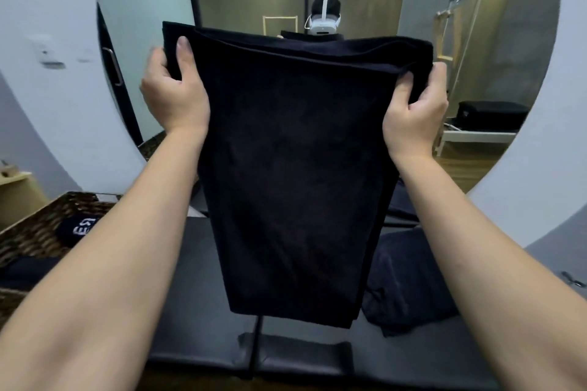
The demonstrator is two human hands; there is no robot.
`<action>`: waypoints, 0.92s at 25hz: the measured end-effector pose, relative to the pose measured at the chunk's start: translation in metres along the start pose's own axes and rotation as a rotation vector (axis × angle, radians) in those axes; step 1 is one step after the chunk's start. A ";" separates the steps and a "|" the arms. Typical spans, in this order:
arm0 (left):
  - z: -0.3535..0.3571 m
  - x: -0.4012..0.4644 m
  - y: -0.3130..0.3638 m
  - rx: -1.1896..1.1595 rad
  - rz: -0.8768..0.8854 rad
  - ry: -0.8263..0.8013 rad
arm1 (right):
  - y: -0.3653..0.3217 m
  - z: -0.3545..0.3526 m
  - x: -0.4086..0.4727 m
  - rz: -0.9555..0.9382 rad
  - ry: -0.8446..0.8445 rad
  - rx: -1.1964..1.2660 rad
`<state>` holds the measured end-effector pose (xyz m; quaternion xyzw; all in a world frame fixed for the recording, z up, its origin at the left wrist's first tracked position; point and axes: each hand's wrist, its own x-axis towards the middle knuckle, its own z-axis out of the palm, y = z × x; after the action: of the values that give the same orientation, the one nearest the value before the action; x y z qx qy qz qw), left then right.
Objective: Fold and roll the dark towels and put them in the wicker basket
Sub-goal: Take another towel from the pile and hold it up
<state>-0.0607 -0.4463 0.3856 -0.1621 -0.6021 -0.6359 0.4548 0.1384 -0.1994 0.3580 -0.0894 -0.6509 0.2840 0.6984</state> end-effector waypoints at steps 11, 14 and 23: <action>-0.035 0.001 0.052 0.066 0.055 0.015 | -0.037 -0.030 0.002 0.027 0.025 0.007; -0.038 -0.006 0.030 0.101 -0.003 -0.013 | -0.025 -0.020 -0.015 0.094 -0.050 -0.028; -0.029 -0.052 -0.117 0.267 -0.210 -0.334 | 0.065 0.042 -0.090 0.354 -0.335 -0.204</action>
<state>-0.1137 -0.4697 0.2679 -0.1400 -0.7612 -0.5590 0.2974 0.0806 -0.2021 0.2541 -0.2235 -0.7570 0.3455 0.5076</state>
